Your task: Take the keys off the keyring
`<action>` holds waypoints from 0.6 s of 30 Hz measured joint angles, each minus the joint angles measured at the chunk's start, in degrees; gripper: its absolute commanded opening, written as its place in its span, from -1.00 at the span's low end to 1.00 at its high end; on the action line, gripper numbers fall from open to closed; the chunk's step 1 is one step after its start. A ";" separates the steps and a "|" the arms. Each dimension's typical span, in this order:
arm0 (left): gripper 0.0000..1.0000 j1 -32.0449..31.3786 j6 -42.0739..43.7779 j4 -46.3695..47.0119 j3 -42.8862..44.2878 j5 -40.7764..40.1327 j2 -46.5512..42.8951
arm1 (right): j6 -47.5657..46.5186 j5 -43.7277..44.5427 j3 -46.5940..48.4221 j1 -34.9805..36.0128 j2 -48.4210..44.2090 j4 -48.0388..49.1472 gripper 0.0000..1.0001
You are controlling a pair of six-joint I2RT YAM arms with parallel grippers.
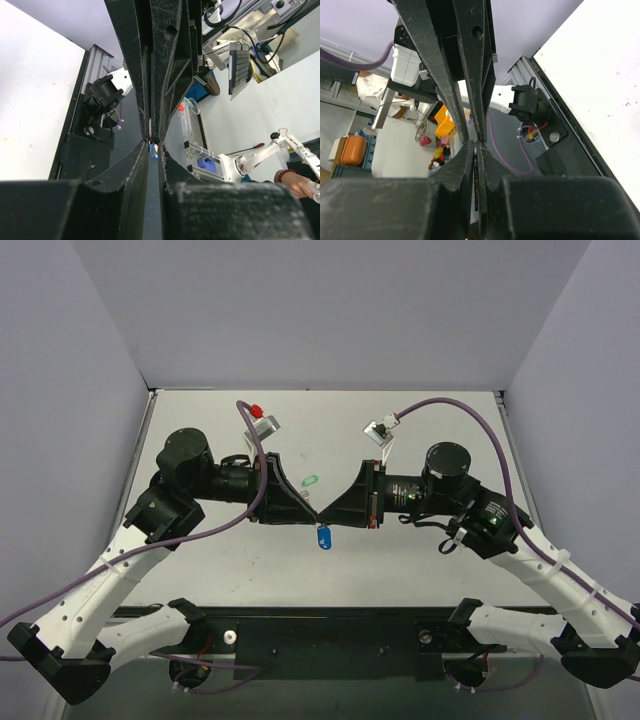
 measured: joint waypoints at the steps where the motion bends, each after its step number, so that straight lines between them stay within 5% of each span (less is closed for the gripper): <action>1: -0.64 0.02 -0.85 0.96 -0.57 0.11 -0.20 | 0.07 0.02 0.00 0.13 0.00 -0.09 -1.00; 7: -1.00 -0.02 -4.70 5.01 -2.84 0.35 -0.87 | 0.26 0.31 0.07 0.83 -0.26 -0.15 -1.00; 18: -1.00 -0.79 -8.72 9.77 -4.68 -4.44 -2.47 | 0.33 4.11 0.07 1.40 -1.16 0.87 -1.00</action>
